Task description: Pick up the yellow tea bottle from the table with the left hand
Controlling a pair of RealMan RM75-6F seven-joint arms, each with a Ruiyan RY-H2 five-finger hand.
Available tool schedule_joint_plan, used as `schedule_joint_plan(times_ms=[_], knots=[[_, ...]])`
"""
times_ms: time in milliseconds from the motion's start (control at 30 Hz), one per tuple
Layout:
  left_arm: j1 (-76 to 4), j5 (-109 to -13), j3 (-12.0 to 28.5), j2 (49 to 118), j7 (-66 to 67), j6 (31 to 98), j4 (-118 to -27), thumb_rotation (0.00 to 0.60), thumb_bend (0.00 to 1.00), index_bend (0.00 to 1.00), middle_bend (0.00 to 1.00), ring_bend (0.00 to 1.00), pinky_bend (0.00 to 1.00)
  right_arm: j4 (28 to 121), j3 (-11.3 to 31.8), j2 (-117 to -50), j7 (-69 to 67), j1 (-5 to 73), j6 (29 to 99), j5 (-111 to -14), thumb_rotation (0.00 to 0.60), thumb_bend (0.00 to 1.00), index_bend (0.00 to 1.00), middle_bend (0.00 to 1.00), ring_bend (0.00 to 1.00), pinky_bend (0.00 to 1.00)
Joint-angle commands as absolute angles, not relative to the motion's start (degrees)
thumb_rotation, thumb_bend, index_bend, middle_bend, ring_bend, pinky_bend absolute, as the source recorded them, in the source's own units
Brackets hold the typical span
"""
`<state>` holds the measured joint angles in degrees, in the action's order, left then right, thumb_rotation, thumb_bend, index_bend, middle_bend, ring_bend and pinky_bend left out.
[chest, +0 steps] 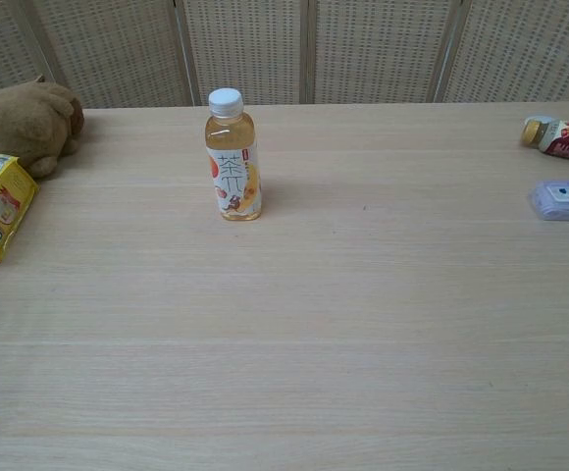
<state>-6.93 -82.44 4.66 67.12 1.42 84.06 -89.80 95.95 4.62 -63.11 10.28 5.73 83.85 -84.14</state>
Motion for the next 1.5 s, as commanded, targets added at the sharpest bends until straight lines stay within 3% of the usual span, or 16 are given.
schedule_joint_plan(times_ms=[33, 600, 1000, 1500], knots=[[-7.0, -82.4, 4.6, 67.3, 0.9, 83.8, -89.5, 0.466, 0.0, 0.0, 0.0, 0.0, 0.0, 96.0, 4.6, -63.0, 10.4, 5.7, 83.9, -84.1, 0.488, 0.24, 0.0, 0.0, 0.0, 0.0], [-10.1, -82.0, 6.3, 67.3, -3.4, 80.1, -88.7, 0.461, 0.0, 0.0, 0.0, 0.0, 0.0, 97.7, 4.3, -62.6, 11.5, 4.9, 85.3, -84.8, 0.488, 0.25, 0.0, 0.0, 0.0, 0.0], [-17.9, -78.6, 10.0, 70.0, -12.6, 69.3, -87.3, 0.456, 0.0, 0.0, 0.0, 0.0, 0.0, 98.0, 4.2, -62.4, 11.4, 5.0, 85.2, -85.2, 0.488, 0.25, 0.0, 0.0, 0.0, 0.0], [-29.6, -73.8, 13.4, 81.4, -17.6, 56.0, -79.9, 0.459, 0.0, 0.0, 0.0, 0.0, 0.0, 99.0, 3.7, -61.5, 11.4, 3.8, 86.3, -85.3, 0.488, 0.25, 0.0, 0.0, 0.0, 0.0]])
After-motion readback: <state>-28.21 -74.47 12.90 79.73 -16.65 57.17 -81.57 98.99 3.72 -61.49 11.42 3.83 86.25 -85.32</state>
